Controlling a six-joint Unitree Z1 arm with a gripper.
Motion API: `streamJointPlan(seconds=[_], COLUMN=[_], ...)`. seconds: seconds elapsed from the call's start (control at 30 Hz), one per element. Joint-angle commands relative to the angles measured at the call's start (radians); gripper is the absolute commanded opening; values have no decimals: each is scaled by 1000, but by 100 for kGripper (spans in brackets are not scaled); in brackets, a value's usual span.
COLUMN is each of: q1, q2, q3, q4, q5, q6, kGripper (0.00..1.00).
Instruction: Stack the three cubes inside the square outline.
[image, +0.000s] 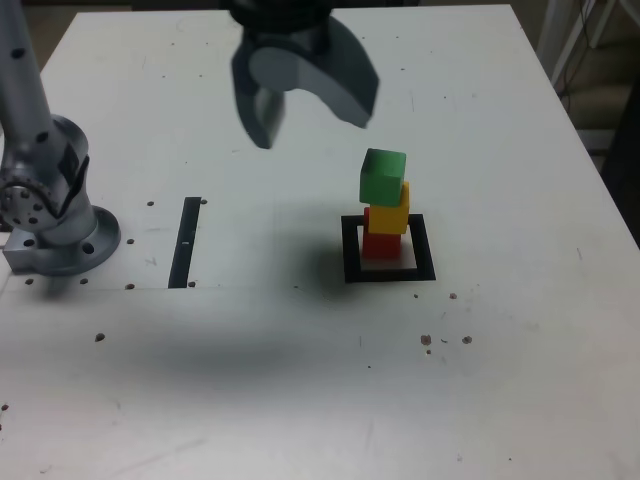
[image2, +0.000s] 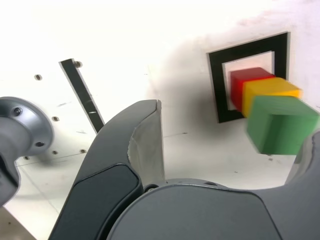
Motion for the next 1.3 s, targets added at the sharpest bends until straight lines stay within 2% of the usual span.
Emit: streamJointPlan(seconds=[0.0,0.27,0.53,0.8,1.1,1.27], q1=[13,53,68,69,69,69], q2=[-31,-112,-174,-205,-198,-188], q3=[25,146,323,472,591,625], q4=[-2,-7,-68,-147,-234,-268], q5=[3,9,1,-29,-73,-82], q6=[-2,-2,-22,-41,-44,-45], kGripper=[99,99,99,99,99,99])
